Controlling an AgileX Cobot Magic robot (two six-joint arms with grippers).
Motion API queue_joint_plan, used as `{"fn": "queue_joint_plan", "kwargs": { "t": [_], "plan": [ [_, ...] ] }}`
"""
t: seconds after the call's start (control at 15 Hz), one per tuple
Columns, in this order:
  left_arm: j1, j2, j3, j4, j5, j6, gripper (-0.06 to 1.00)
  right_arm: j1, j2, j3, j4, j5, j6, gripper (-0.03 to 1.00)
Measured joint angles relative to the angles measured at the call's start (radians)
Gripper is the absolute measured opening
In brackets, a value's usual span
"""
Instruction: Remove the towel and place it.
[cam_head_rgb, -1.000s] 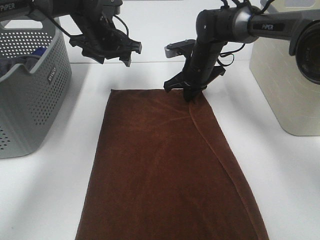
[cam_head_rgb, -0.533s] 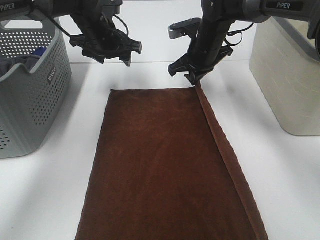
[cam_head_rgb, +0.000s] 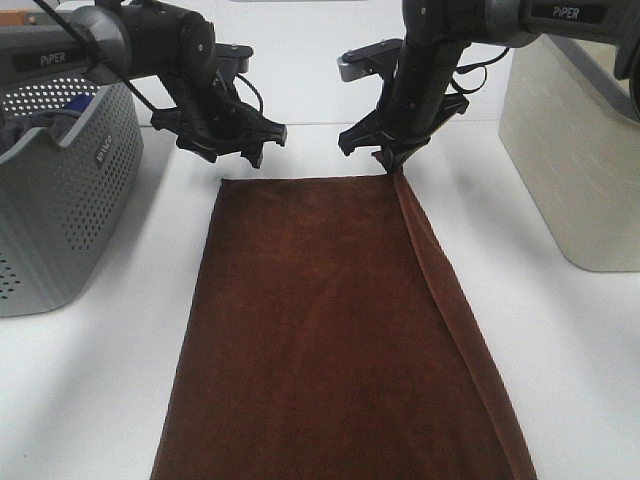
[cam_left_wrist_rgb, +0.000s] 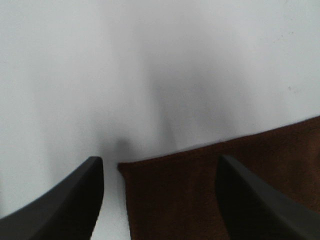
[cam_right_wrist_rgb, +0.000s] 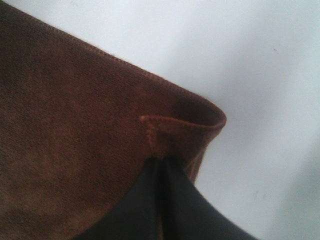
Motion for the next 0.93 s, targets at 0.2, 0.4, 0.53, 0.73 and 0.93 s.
{"fn": "queue_joint_plan", "kwargs": {
  "t": [0.2,0.4,0.53,0.73,0.93],
  "plan": [
    [0.0,0.04,-0.001,0.001,-0.012,-0.033,0.62,0.0,0.0,0.0,0.0,0.0,0.0,0.0],
    [0.0,0.06,-0.002,0.009,-0.016,-0.061,0.6,0.0,0.0,0.0,0.0,0.0,0.0,0.0],
    [0.0,0.062,-0.003,0.012,-0.019,-0.063,0.42,0.0,0.0,0.0,0.0,0.0,0.001,0.0],
    [0.0,0.064,-0.004,0.024,-0.02,-0.06,0.03,0.0,0.0,0.0,-0.004,0.0,0.001,0.0],
    [0.0,0.063,-0.004,0.068,-0.022,-0.044,0.02,0.0,0.0,0.0,-0.097,-0.032,0.044,0.0]
  ]
}}
